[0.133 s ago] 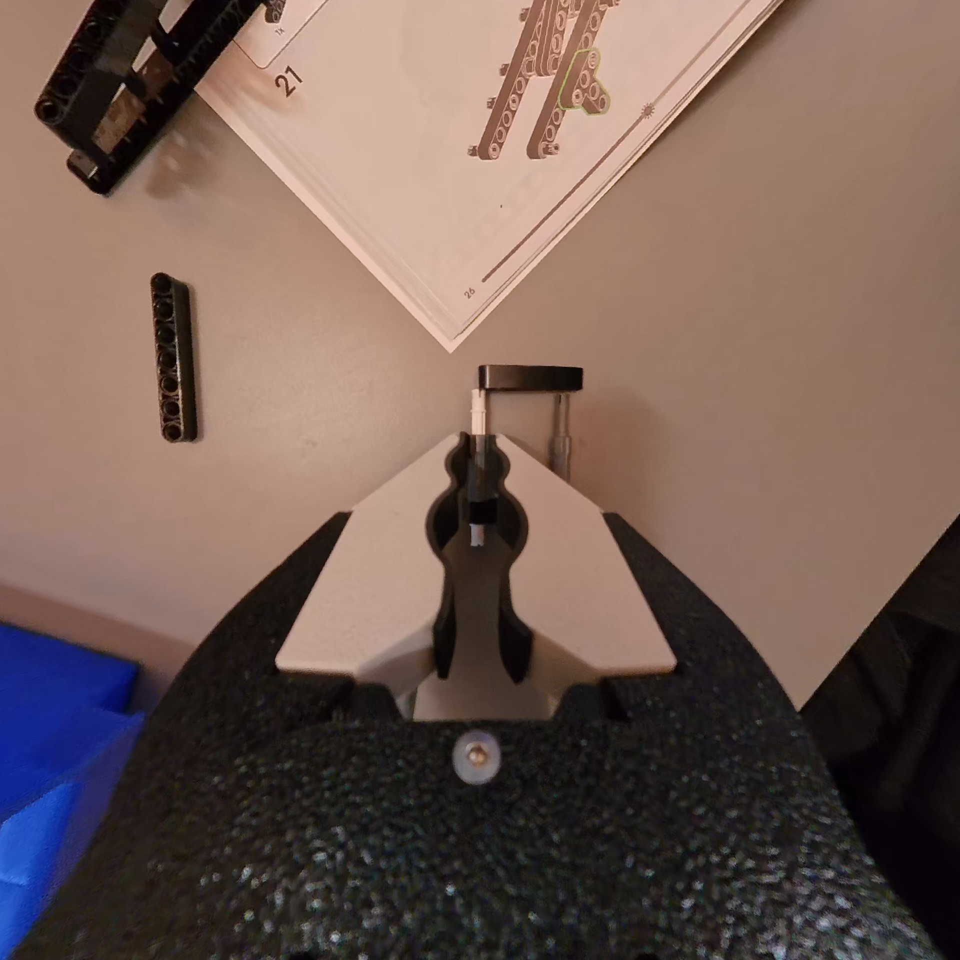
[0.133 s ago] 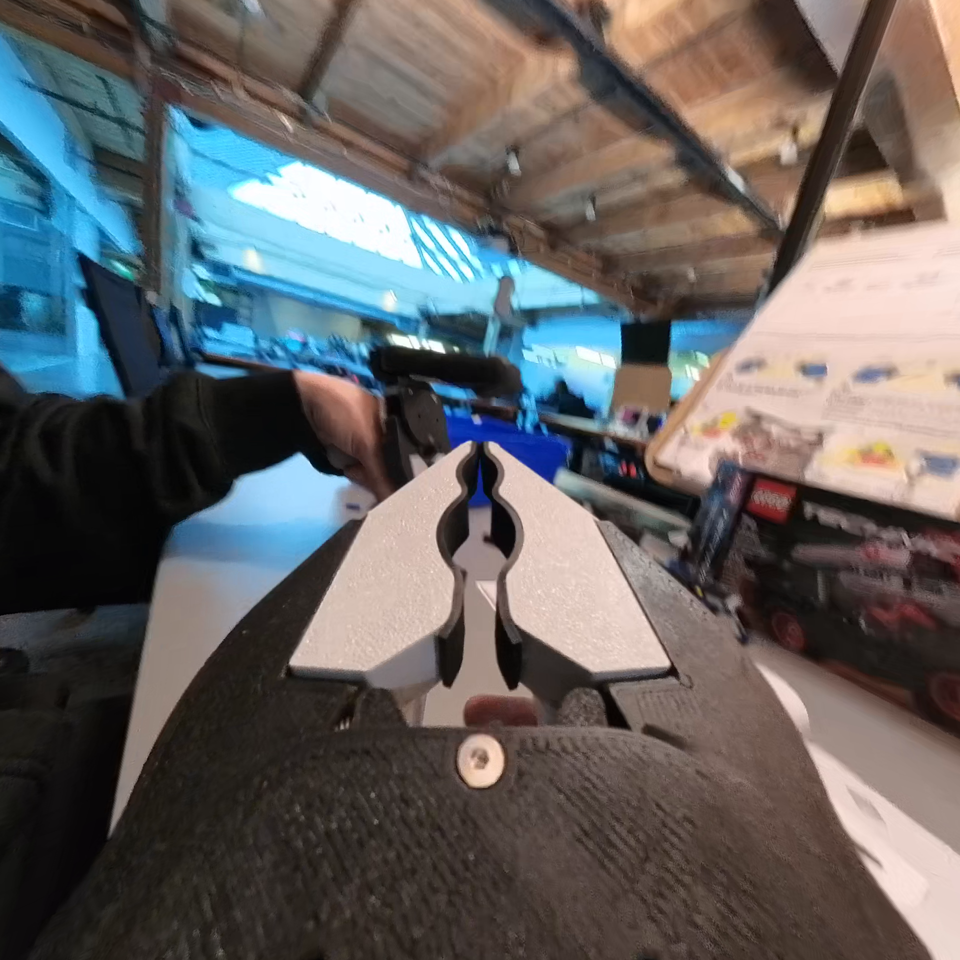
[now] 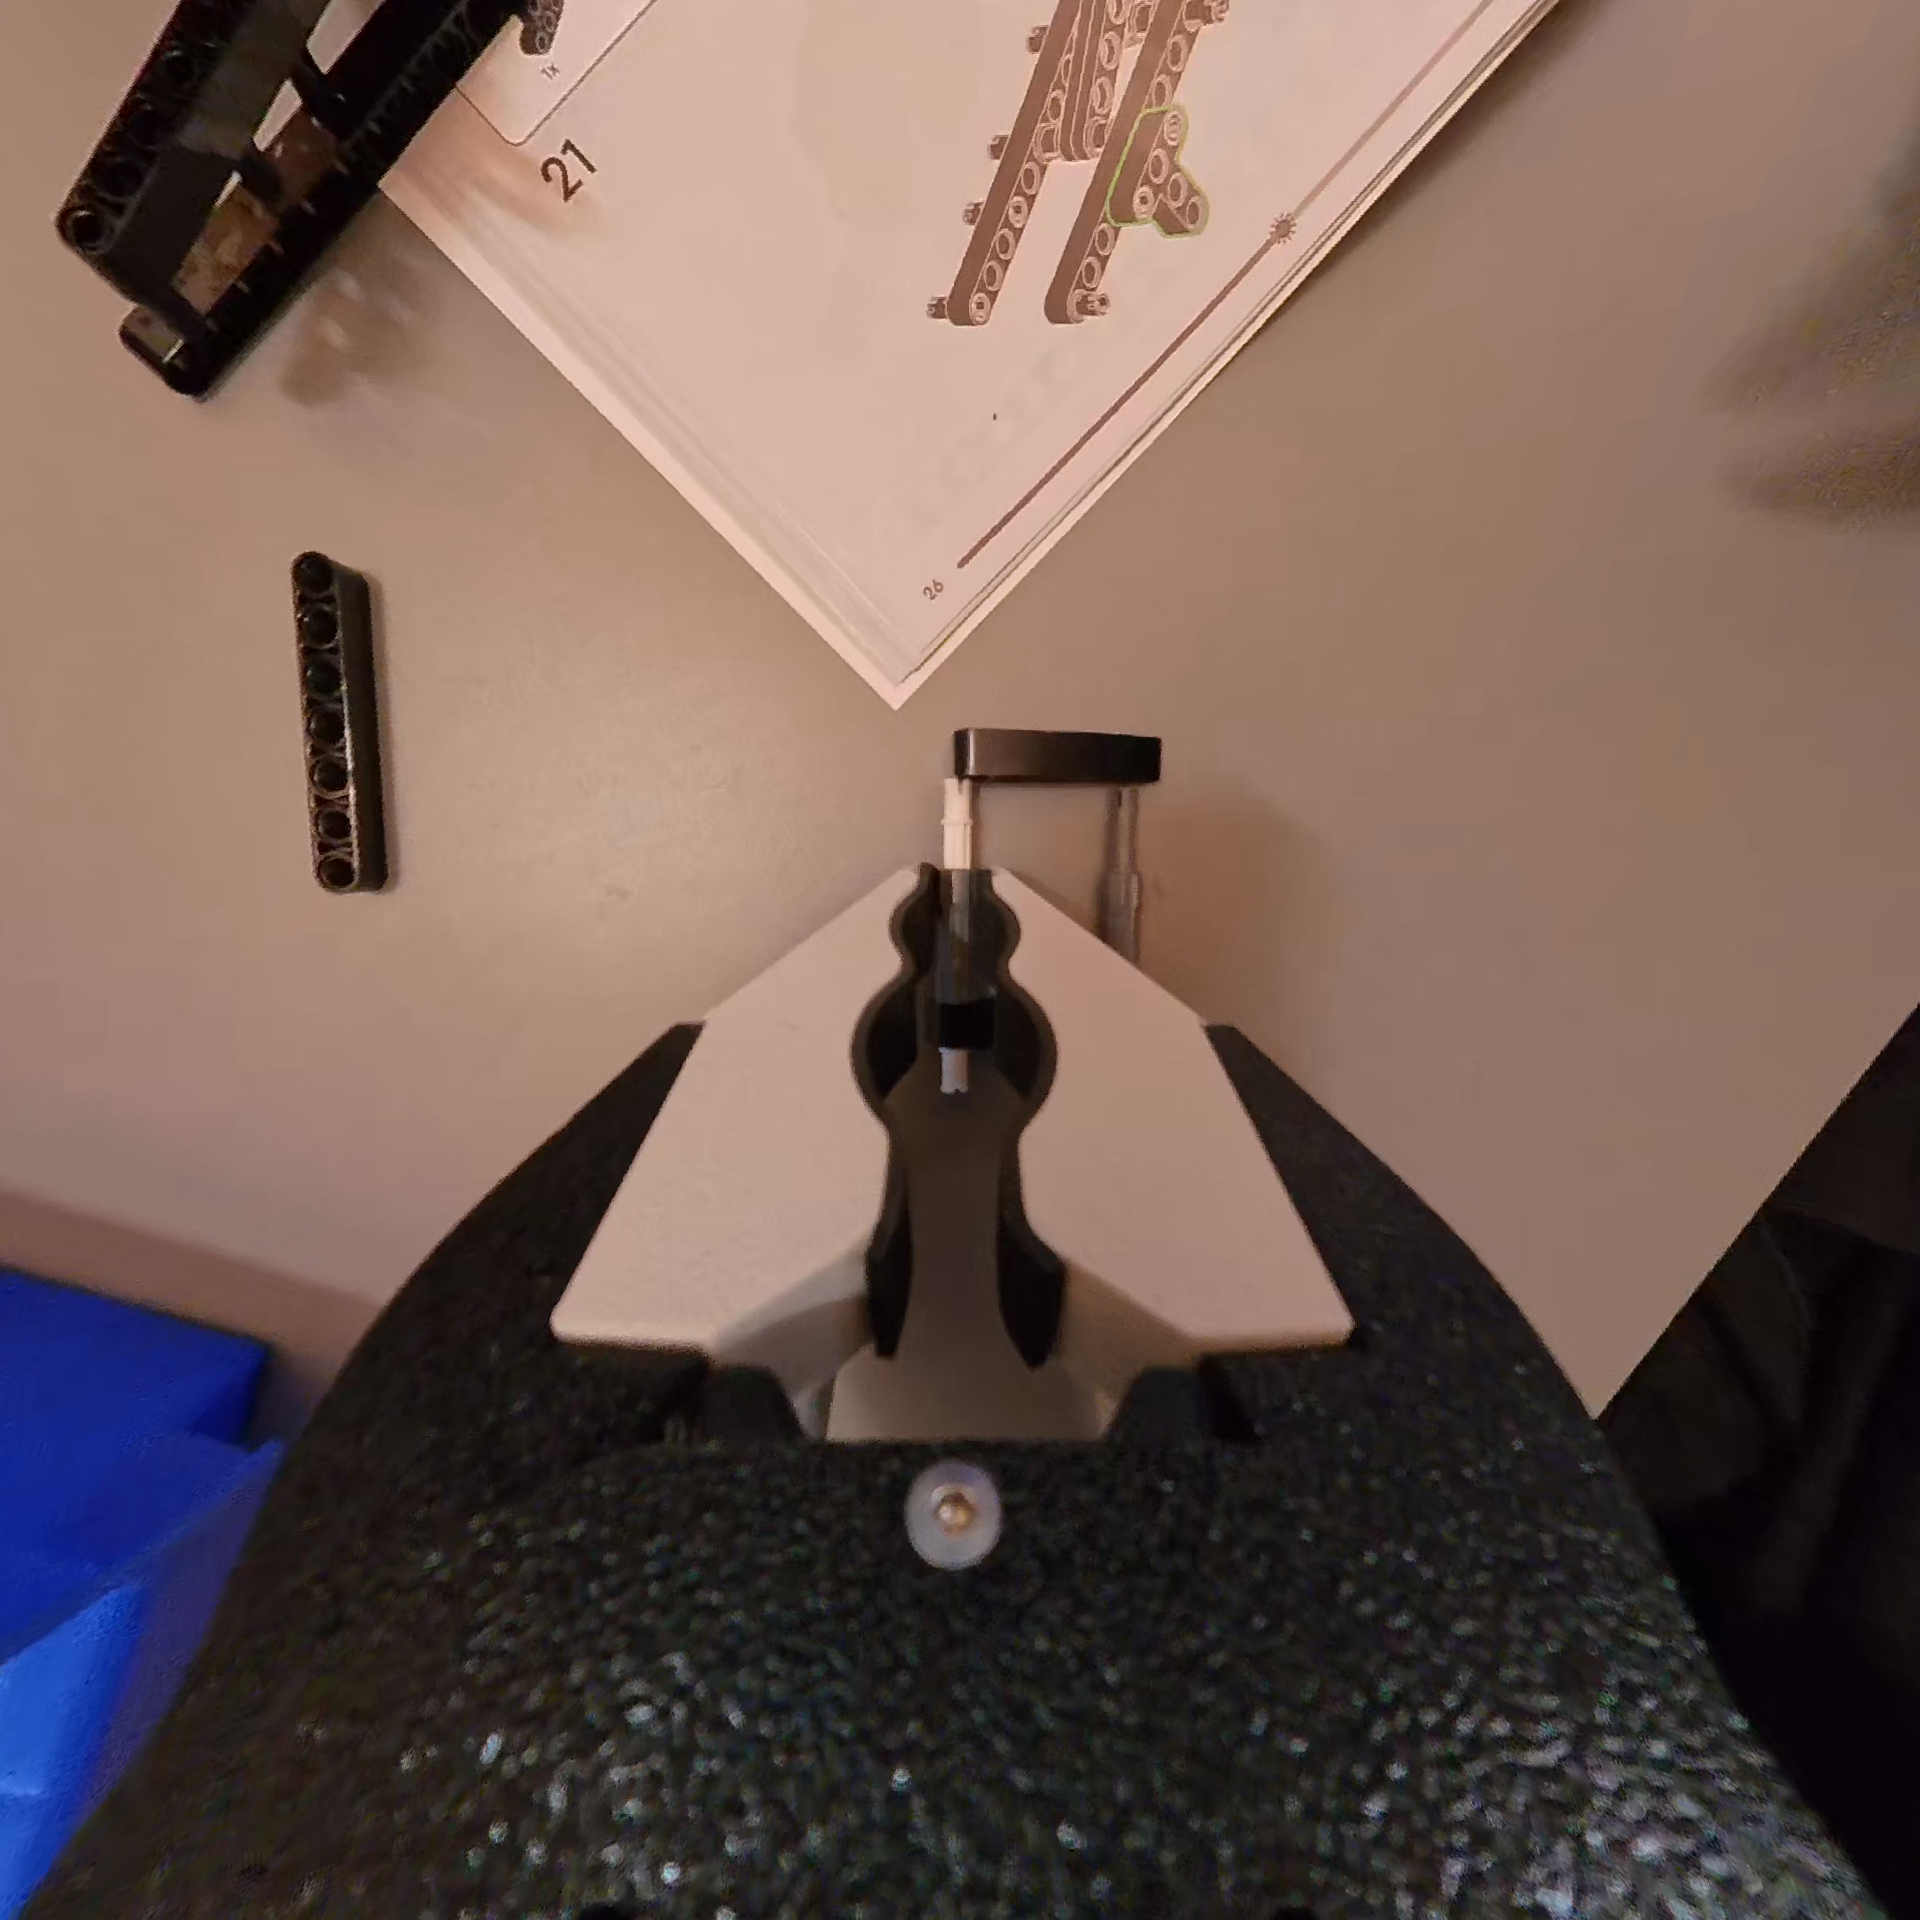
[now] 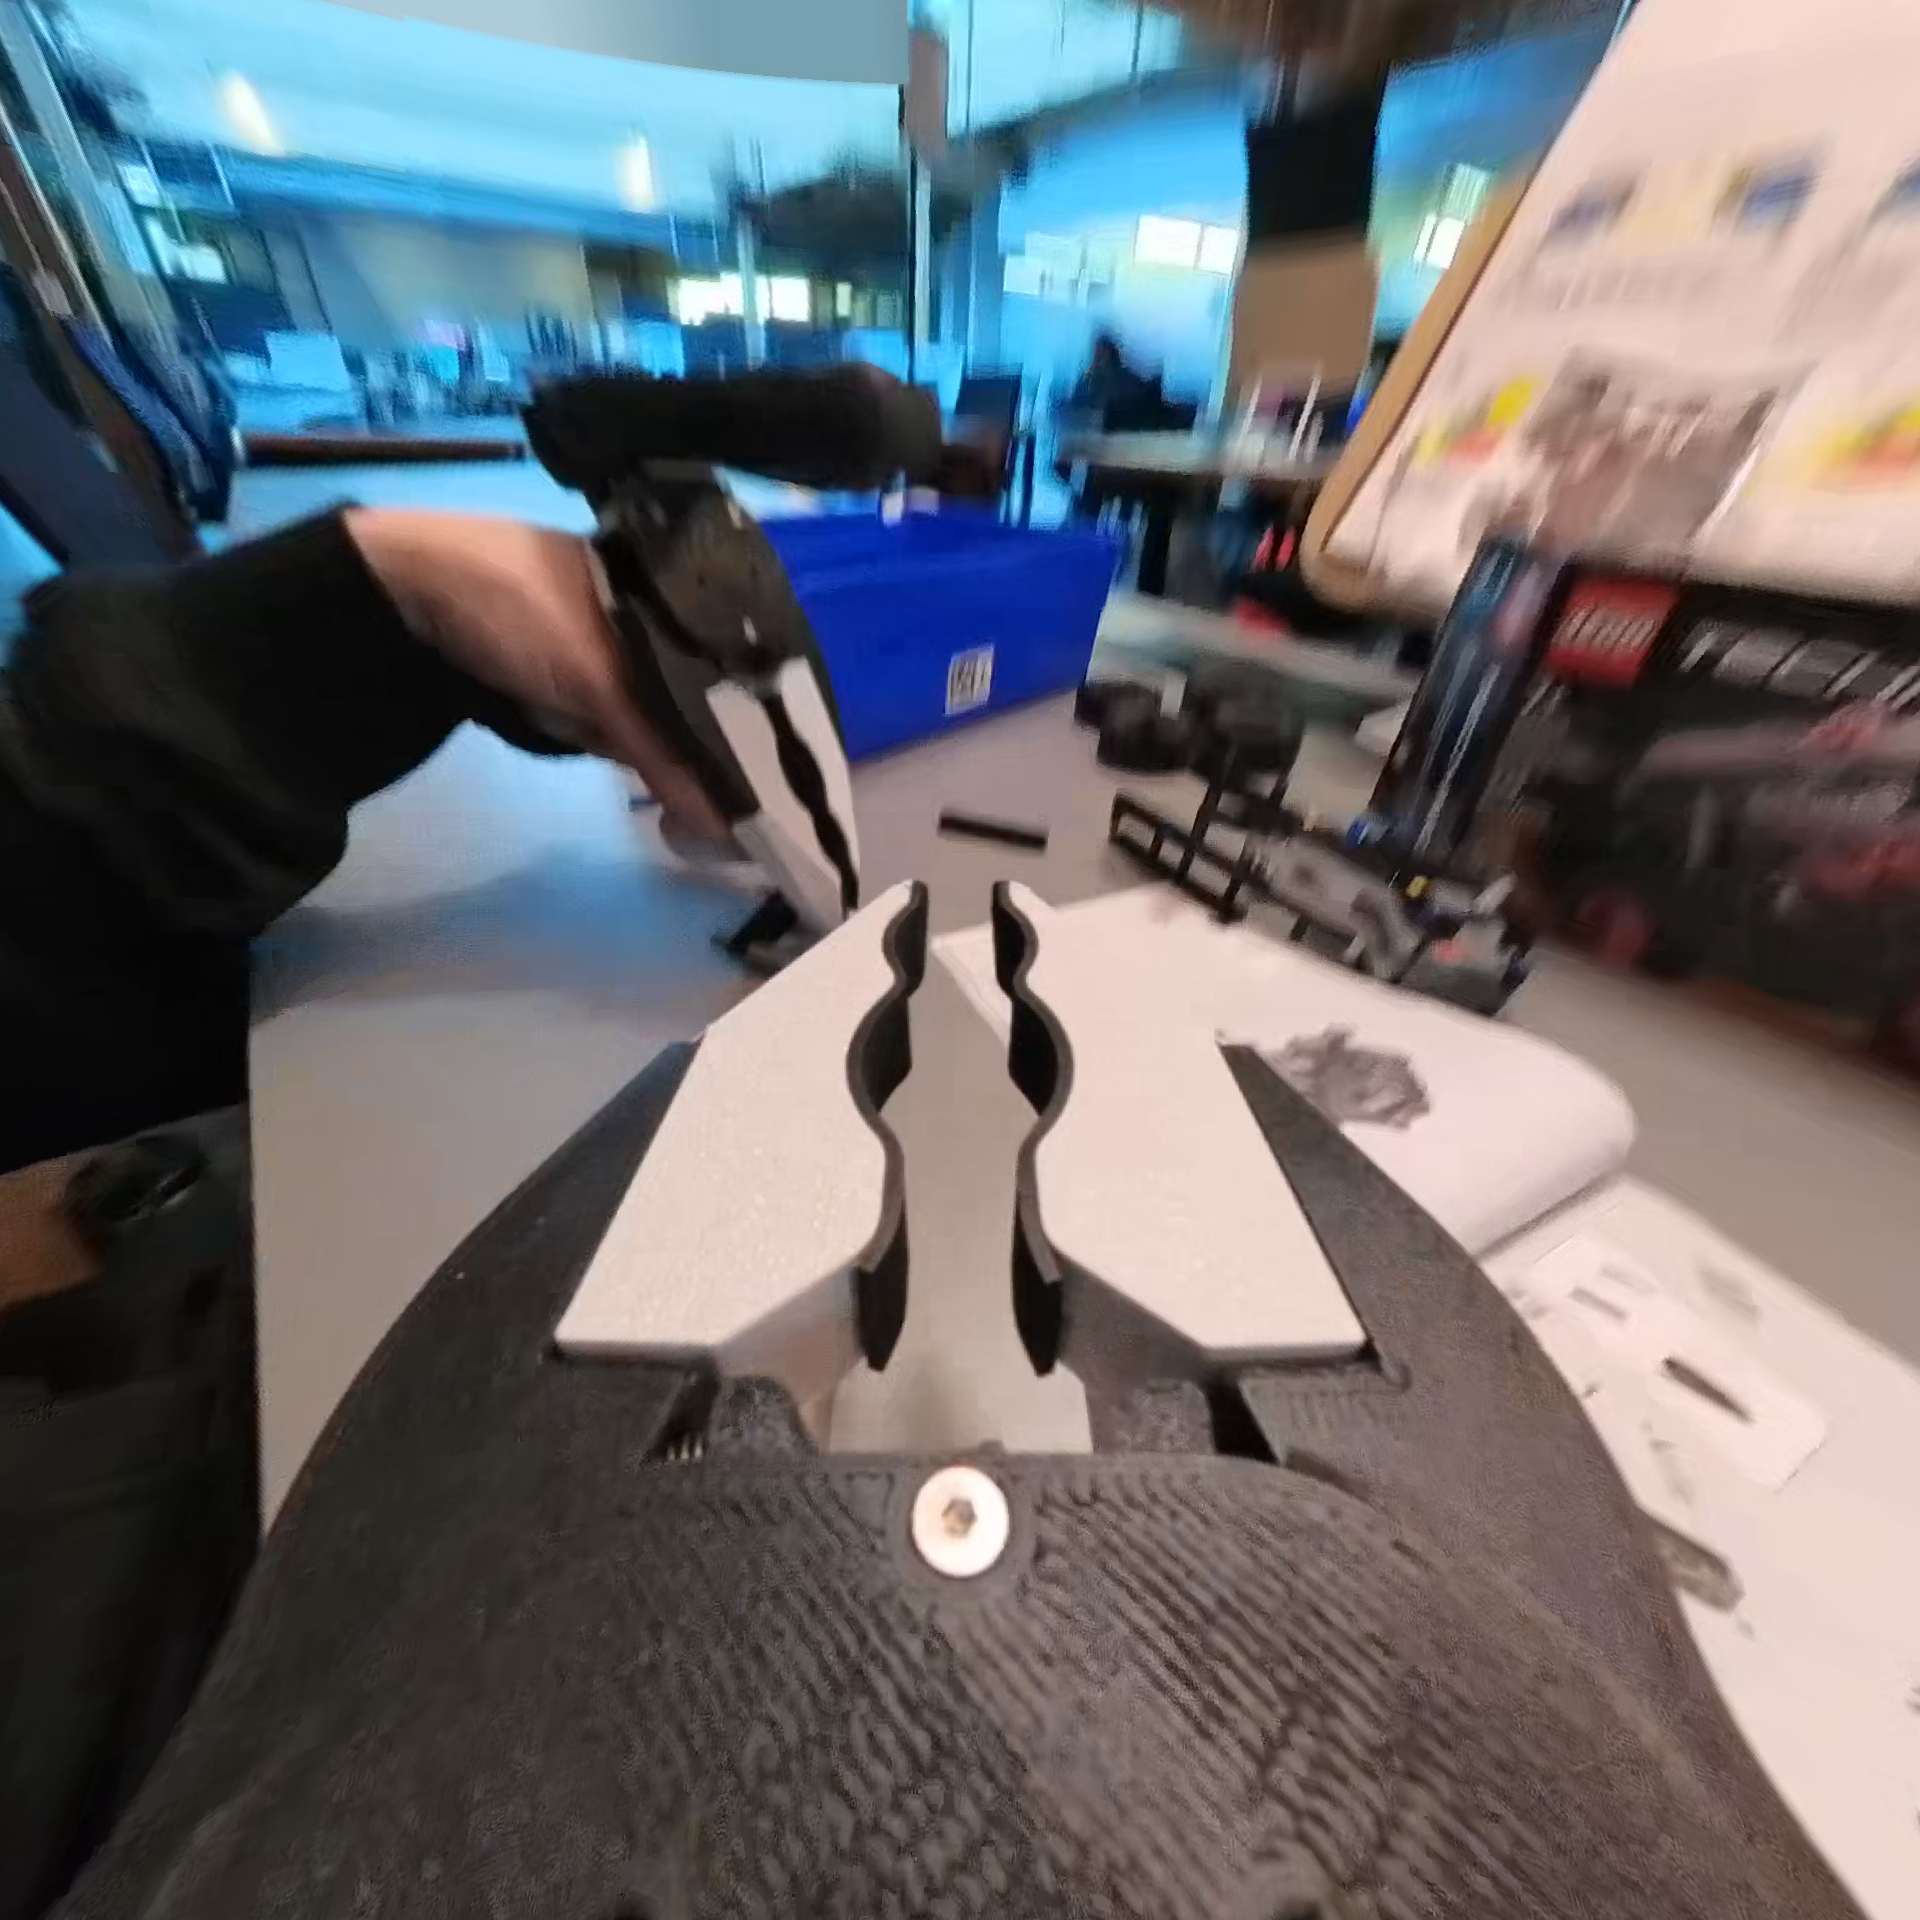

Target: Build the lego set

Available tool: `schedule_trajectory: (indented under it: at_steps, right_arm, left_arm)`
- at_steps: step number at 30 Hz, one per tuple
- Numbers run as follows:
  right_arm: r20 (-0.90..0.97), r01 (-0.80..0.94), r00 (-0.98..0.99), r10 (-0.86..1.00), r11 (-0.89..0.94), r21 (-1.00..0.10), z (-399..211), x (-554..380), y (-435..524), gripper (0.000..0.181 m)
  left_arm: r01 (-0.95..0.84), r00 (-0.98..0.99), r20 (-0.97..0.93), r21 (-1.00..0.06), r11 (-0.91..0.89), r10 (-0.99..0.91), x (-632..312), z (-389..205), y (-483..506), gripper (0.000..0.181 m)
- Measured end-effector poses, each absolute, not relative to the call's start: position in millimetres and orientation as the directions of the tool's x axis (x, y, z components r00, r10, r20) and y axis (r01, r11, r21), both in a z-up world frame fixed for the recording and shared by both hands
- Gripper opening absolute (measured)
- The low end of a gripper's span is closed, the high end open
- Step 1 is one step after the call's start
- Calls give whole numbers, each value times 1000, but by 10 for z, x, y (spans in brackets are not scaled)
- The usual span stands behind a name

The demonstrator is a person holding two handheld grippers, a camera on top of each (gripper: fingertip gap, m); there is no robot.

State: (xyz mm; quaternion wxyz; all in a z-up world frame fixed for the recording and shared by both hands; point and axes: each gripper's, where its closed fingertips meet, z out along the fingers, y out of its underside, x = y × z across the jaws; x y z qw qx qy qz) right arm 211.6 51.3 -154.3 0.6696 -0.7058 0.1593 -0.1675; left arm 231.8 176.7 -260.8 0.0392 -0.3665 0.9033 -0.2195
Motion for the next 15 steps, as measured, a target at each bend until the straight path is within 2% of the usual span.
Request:
schedule_trajectory:
  at_steps: [2,5,10,15]
  right_arm:
    - [-27,-94,902,-432,-134,-987,-1671,2164,637,12]
    - [10,-97,906,-424,-231,-968,-1791,2246,896,13]
    - [-21,-197,935,-353,-469,-861,-2229,2307,1371,22]
    - [-50,-247,927,-371,-506,-826,-2315,2413,1610,19]
  left_arm:
    - [-640,-734,94,-428,638,-672,2312,-2603,1760,5]
    - [-632,-742,107,-442,637,-662,2305,-2594,1744,5]
    - [-637,-739,130,-453,624,-661,2298,-2595,1766,4]
    - [-633,-745,136,-456,626,-654,2286,-2592,1819,4]
